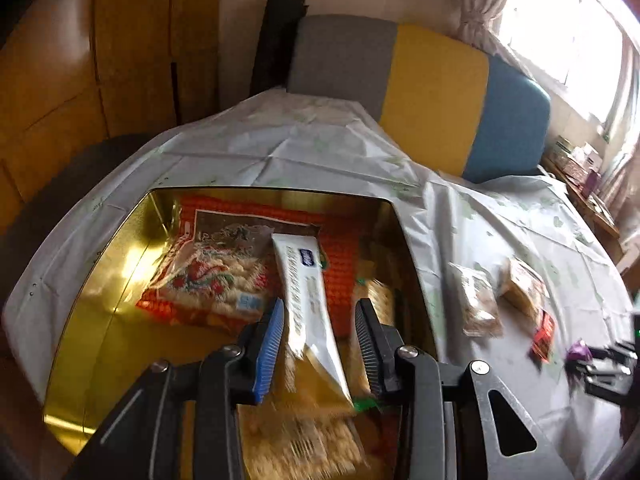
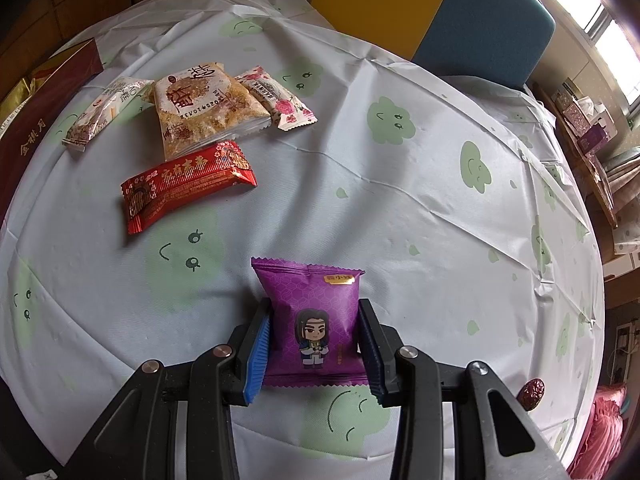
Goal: Organize snacks
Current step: 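Carry the stick pack into the gold box and open the left tool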
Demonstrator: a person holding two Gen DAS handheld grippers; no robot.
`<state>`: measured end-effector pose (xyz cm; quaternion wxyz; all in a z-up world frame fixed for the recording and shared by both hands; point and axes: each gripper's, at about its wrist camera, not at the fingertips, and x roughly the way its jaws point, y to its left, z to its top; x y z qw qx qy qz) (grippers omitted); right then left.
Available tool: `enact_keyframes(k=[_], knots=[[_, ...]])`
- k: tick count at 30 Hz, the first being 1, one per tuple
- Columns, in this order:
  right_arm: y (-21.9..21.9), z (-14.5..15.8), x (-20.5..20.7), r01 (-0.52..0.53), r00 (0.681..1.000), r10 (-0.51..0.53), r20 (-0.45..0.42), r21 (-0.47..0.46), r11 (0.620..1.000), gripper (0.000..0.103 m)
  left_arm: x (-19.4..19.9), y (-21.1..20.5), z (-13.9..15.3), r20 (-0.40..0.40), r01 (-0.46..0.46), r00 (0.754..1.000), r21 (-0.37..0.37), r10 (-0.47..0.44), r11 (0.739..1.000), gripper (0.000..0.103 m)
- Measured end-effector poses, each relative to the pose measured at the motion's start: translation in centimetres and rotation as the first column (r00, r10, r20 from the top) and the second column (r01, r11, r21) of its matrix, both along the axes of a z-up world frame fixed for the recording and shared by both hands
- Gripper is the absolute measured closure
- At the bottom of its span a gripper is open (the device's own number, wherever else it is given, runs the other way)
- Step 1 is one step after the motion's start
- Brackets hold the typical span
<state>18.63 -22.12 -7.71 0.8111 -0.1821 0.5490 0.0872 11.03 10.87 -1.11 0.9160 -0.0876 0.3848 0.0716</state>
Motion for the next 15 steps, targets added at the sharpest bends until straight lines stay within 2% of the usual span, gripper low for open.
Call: enact_keyframes(k=[5, 15], knots=[[0.1, 0.0, -0.1, -0.004, 1.000, 0.004, 0.004, -0.005, 1.000, 0.062, -2.8, -2.6, 1.1, 0.035, 0.051, 0.998, 0.022, -0.052, 0.998, 0.065], [0.3, 0.0, -0.3, -0.014, 1.000, 0.015, 0.019, -0.020, 1.000, 0.062, -6.0, -7.1, 1.5, 0.027, 0.162, 0.986, 0.014, -0.162, 0.987, 0.065]])
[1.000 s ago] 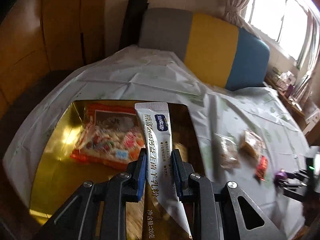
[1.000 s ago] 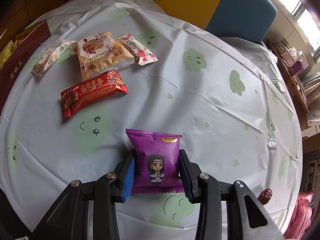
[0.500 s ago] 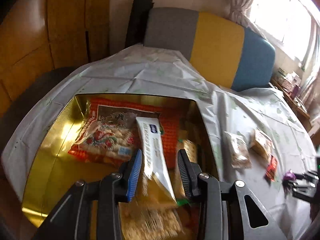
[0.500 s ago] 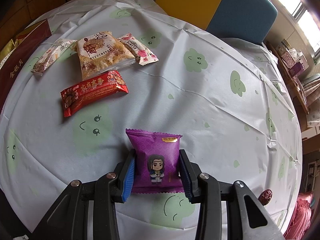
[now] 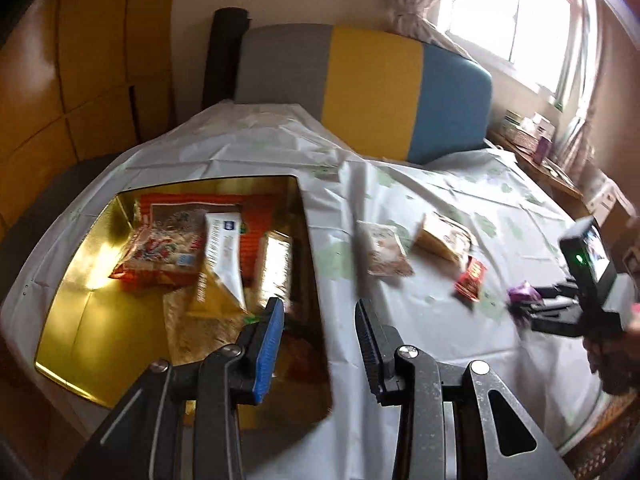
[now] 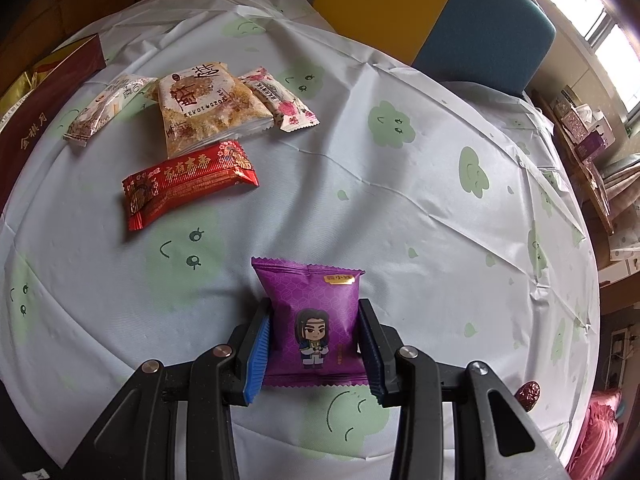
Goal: Organize snacks
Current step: 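Carry the stick pack into the gold box and open the left tool, then withdraw the left tool while the right tool carries the purple bag toward the box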
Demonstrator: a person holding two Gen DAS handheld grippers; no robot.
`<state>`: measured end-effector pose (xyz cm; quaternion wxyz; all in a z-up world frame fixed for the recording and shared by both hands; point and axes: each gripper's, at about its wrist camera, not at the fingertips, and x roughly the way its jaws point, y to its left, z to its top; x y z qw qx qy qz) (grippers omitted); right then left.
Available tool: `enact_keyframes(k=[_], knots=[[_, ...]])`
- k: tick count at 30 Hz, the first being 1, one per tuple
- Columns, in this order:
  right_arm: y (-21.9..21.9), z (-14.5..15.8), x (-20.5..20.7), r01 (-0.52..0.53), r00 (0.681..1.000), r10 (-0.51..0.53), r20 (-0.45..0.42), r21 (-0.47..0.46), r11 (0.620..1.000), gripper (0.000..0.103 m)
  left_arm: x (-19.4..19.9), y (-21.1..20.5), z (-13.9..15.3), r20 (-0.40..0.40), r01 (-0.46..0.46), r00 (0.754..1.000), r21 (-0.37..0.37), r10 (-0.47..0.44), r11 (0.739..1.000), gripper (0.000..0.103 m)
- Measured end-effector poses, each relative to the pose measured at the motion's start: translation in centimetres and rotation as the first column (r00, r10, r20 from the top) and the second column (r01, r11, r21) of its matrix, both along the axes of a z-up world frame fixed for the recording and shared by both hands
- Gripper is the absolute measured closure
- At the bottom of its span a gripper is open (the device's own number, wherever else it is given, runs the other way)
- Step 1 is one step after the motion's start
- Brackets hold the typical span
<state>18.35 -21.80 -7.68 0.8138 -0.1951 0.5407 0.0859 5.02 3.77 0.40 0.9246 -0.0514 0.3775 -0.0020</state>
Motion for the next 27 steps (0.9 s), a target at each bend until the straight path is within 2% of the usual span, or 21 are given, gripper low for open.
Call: enact_keyframes(k=[11, 25, 27], knots=[[0.1, 0.0, -0.1, -0.001, 1.000, 0.001, 0.004, -0.002, 1.000, 0.062, -2.1, -4.5, -1.4, -0.022, 0.154, 0.988, 0.026, -0.153, 0.988, 0.065], [0.1, 0.0, -0.2, -0.007, 1.000, 0.007, 0.008, -0.002, 1.000, 0.063, -3.4, -8.9, -8.0, -0.150, 0.325, 0.937, 0.044, -0.315, 0.945, 0.065], [0.1, 0.0, -0.2, -0.003, 1.000, 0.003, 0.007, 0.002, 1.000, 0.063, -3.6, -8.6, -8.1, -0.131, 0.326, 0.938, 0.030, -0.320, 0.945, 0.065]])
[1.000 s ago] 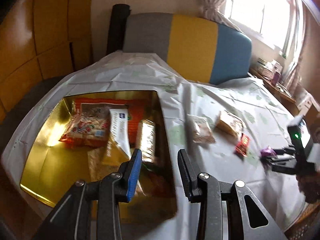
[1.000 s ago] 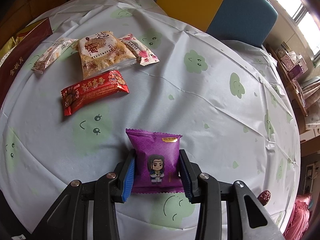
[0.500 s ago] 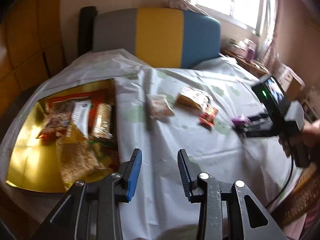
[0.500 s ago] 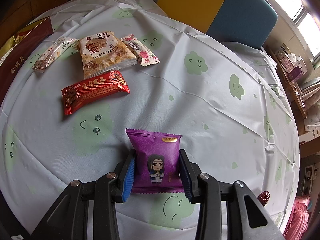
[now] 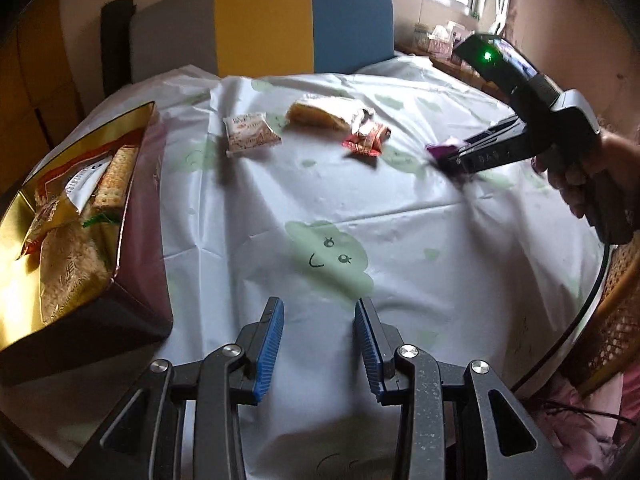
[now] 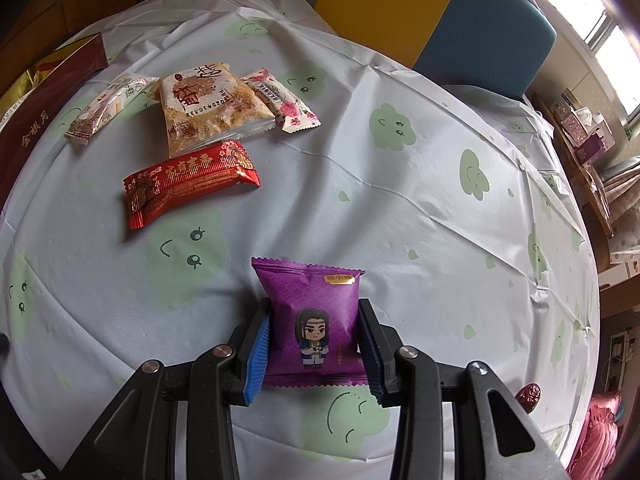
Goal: Organize snacks
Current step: 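Withdraw the left tool while the right tool carries the purple bag toward the box, then lower the purple bag into the gold box and open the right tool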
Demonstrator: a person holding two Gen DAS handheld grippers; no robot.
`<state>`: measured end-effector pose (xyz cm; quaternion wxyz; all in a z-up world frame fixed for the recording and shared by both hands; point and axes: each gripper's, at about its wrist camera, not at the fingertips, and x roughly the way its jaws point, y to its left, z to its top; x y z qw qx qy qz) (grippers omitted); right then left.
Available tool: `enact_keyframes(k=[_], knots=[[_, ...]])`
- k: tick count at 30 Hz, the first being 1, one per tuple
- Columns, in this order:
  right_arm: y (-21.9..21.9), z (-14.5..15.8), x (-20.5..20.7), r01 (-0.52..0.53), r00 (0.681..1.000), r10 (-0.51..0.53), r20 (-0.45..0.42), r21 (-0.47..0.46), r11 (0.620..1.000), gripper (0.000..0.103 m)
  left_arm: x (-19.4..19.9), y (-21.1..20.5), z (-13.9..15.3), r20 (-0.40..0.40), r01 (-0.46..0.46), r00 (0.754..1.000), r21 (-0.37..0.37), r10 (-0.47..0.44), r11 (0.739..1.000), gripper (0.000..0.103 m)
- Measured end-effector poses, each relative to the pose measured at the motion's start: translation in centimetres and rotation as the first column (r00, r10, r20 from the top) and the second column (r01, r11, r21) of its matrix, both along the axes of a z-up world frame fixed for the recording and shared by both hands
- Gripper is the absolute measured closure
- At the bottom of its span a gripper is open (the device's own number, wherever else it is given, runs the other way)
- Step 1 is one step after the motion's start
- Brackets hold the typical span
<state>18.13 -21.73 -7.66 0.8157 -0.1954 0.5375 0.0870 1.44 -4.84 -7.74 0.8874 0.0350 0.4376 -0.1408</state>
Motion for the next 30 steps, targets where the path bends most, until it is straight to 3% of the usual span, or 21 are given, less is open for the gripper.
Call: enact_keyframes(k=[8, 11, 18, 22, 24, 26, 28, 30], knots=[[-0.1, 0.2, 0.7, 0.042, 0.999, -0.042, -0.022, 0.004, 0.999, 0.064, -0.1, 0.9, -0.5, 0.023, 0.013, 1.000, -0.073, -0.012, 0.997, 0.064], [0.2, 0.9, 1.1, 0.062, 0.997, -0.060, -0.042, 0.051, 0.997, 0.064, -0.2, 1.1, -0.6, 0.035, 0.015, 0.999, -0.085, -0.012, 0.996, 0.063], [5.6, 5.6, 0.4, -0.092, 0.995, 0.099, -0.019, 0.224, 0.970, 0.064, -0.3, 1.2, -0.7, 0.062, 0.018, 0.998, -0.101, -0.011, 0.995, 0.062], [9.9, 8.6, -0.3, -0.223, 0.971, 0.238, 0.002, 0.359, 0.907, 0.064, -0.3, 1.4, -0.7, 0.061, 0.014, 0.998, -0.114, -0.007, 0.993, 0.062], [12.7, 10.4, -0.5, -0.297, 0.946, 0.325, 0.016, 0.449, 0.843, 0.064, -0.3, 1.4, -0.8, 0.063, 0.013, 0.998, -0.116, -0.006, 0.993, 0.062], [15.5, 11.8, -1.2, -0.366, 0.914, 0.405, 0.032, 0.499, 0.786, 0.063, -0.5, 1.4, -0.8, 0.064, 0.012, 0.998, -0.117, -0.004, 0.993, 0.062], [18.9, 12.4, -1.7, -0.429, 0.863, 0.506, 0.017, 0.555, 0.713, 0.063, -0.5, 1.4, -0.8, 0.066, 0.012, 0.998, -0.116, -0.004, 0.993, 0.062], [21.8, 12.0, -2.3, -0.471, 0.826, 0.564, 0.006, 0.556, 0.685, 0.059, -0.5, 1.4, -0.8, 0.069, 0.015, 0.998, -0.114, -0.007, 0.993, 0.062]])
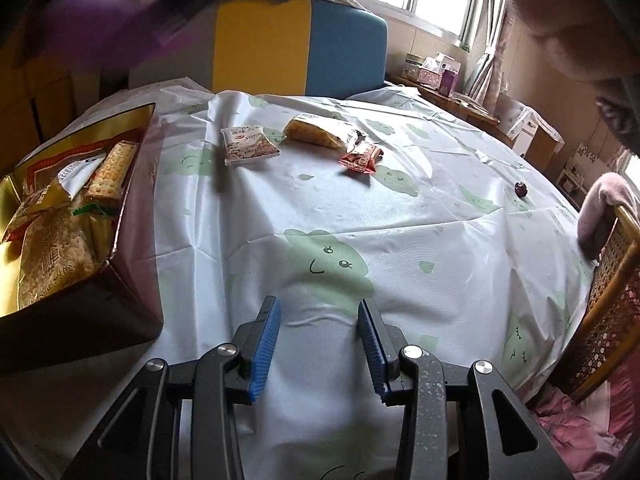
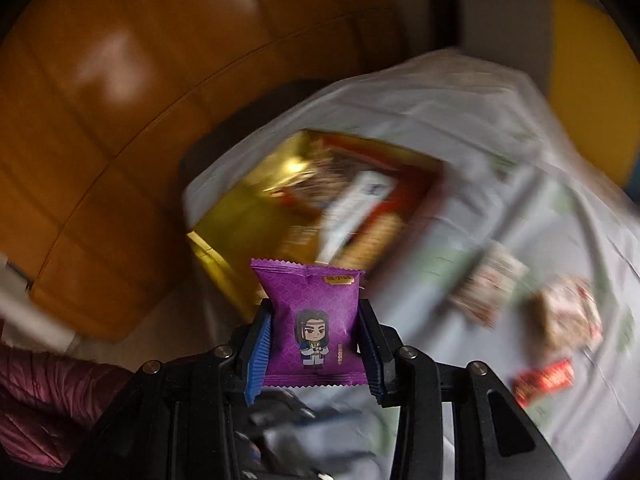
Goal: Organize snacks
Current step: 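Lower the purple bag into the gold box and open the right tool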
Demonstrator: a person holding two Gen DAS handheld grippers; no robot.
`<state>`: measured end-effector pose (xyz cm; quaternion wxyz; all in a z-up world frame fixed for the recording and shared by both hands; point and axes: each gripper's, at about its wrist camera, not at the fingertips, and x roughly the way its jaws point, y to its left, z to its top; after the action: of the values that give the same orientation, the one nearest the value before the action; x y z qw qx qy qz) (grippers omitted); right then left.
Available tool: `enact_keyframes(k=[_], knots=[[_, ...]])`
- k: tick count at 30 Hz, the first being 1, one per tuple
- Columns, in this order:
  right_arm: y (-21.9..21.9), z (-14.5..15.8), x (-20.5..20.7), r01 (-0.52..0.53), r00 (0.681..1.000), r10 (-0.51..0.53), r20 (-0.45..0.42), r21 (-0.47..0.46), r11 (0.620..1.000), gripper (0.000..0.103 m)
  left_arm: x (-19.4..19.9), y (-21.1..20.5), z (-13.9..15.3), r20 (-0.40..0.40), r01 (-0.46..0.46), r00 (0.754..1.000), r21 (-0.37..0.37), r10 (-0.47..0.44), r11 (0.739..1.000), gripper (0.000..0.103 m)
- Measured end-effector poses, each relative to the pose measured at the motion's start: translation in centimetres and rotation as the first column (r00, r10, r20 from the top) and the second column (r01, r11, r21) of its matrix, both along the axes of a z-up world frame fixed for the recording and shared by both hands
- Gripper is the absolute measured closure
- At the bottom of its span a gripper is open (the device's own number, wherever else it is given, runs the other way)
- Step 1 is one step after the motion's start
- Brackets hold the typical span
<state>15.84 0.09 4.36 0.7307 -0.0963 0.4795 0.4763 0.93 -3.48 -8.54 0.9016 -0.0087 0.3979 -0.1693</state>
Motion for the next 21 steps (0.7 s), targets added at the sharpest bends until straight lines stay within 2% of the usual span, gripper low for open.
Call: enact_keyframes(k=[3, 7, 11, 16, 21], knots=[[2.9, -2.1, 0.1, -0.052, 0.996, 0.050, -0.074, -0.024, 0.998, 0.056, 0.1, 0.1, 0.0, -0.003, 0.000, 1.000, -0.008, 0.000, 1.000, 0.062], [4.1, -5.0, 0.5, -0.044, 0.994, 0.036, -0.106, -0.082, 0.996, 0.056, 0.1, 0.1, 0.0, -0.002, -0.001, 1.000, -0.009, 0.001, 1.000, 0.062], [2.0, -6.0, 0.5, -0.018, 0.993, 0.008, -0.119, -0.089, 0.996, 0.056, 0.0, 0.1, 0.0, -0.002, -0.001, 1.000, -0.010, 0.001, 1.000, 0.062], [-1.7, -5.3, 0.0, 0.042, 0.993, -0.049, -0.111, -0.061, 0.997, 0.056, 0.0, 0.0, 0.0, 0.000, -0.003, 1.000, -0.005, 0.003, 1.000, 0.062], [-7.1, -5.1, 0.9, 0.162, 0.980, -0.169, -0.103, -0.073, 0.984, 0.056, 0.0, -0.1, 0.0, 0.002, -0.003, 1.000, 0.000, 0.003, 1.000, 0.062]])
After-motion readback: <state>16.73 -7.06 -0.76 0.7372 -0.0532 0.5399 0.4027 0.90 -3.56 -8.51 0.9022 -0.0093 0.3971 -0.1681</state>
